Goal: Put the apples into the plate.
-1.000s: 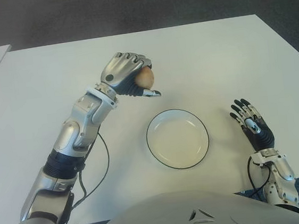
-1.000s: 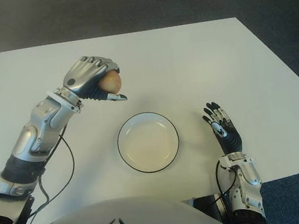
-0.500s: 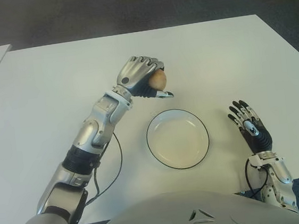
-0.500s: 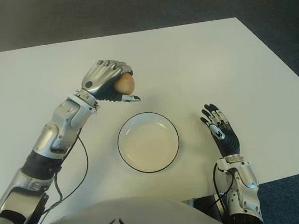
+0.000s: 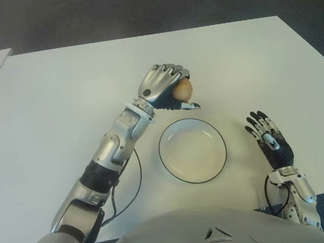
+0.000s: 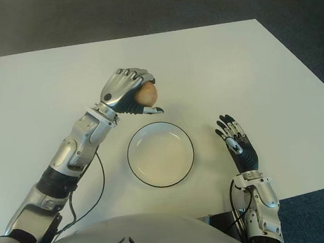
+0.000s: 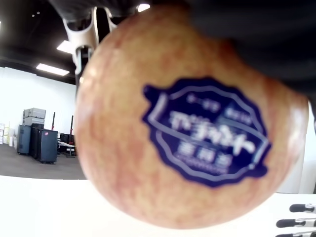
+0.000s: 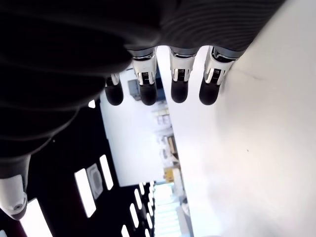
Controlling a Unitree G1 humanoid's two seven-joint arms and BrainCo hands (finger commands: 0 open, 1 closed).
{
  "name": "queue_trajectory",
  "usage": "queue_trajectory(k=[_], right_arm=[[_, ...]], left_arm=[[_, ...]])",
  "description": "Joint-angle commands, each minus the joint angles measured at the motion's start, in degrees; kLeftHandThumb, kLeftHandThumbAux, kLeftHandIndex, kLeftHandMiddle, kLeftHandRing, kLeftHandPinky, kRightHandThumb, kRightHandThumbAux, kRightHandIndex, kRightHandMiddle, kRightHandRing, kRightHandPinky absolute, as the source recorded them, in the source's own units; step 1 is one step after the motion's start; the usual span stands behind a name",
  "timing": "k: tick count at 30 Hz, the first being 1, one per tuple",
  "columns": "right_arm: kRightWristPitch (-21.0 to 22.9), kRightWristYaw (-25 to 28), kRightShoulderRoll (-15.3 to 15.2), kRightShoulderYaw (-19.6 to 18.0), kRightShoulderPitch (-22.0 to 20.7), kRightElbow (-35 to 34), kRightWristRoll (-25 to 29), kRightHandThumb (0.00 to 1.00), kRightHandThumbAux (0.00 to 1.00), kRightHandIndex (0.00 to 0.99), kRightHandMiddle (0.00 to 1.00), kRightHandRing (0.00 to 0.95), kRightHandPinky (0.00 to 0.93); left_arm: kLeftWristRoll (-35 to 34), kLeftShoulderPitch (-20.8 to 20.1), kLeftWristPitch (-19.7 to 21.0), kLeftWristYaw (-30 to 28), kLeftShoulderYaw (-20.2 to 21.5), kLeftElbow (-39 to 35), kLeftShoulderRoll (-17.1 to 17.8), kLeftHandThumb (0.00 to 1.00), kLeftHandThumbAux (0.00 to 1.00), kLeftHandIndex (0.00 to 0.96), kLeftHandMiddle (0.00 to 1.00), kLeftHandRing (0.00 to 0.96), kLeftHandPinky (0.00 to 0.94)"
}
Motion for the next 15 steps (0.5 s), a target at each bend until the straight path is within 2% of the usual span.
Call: queue_trajectory(k=[1,15], right_arm=[[0.7,-0.3,0.7,0.6,1.3,0.6,-1.3,0.134,0.524,0.058,0.085,0.036,0.000],[1.2,-2.7,1.7,1.1,3.8,-1.3,-2.5,0.132,0.522,0.050,0.054,0.014,0.008]], left_arm=[[0.6,2.4,1.1,0.8,-1.2,-0.6,-1.4,0.752,0.688,0.446,0.843,0.842,0.818],[1.9,6.9,4.3,-3.5,-3.5,-4.0,-2.0,0.753,0.689,0.445,0.851,0.842,0.822]])
